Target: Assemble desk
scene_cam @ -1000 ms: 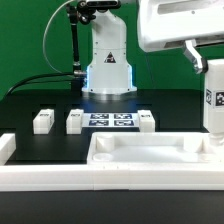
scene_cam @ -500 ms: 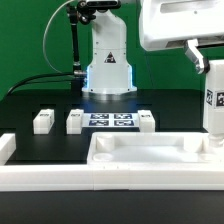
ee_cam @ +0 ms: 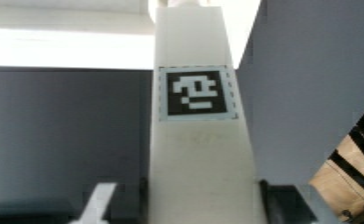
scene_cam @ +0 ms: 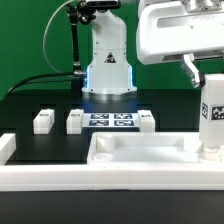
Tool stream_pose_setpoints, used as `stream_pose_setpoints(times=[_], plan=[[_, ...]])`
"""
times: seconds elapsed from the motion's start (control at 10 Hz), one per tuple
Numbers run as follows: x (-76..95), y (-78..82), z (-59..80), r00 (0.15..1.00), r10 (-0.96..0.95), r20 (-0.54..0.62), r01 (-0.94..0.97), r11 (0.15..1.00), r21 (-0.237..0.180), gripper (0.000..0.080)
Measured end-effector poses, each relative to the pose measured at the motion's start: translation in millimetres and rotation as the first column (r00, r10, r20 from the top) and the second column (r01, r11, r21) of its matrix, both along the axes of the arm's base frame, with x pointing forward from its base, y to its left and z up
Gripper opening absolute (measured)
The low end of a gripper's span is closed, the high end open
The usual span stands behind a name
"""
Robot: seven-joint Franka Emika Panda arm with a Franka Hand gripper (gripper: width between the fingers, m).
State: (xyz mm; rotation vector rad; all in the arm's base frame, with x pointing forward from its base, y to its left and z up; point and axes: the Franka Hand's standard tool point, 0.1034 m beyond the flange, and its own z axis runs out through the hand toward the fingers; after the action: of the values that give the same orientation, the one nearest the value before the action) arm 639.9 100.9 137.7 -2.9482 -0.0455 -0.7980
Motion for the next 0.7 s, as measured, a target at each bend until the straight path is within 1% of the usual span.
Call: stream_pose_setpoints(times=[0.3, 0.5, 0.7], plan=[[-2.0, -0.8, -6.6, 1.000, -0.001, -0.008, 0.001, 1.000, -0.002, 0.0290], [-3.4, 1.8, -12.7, 1.000, 0.000, -0.006, 0.000, 1.000, -0.001, 0.0290], [-3.0, 2.5, -13.6, 1.000, -0.002, 0.022, 0.002, 1.000, -0.002, 0.0290]])
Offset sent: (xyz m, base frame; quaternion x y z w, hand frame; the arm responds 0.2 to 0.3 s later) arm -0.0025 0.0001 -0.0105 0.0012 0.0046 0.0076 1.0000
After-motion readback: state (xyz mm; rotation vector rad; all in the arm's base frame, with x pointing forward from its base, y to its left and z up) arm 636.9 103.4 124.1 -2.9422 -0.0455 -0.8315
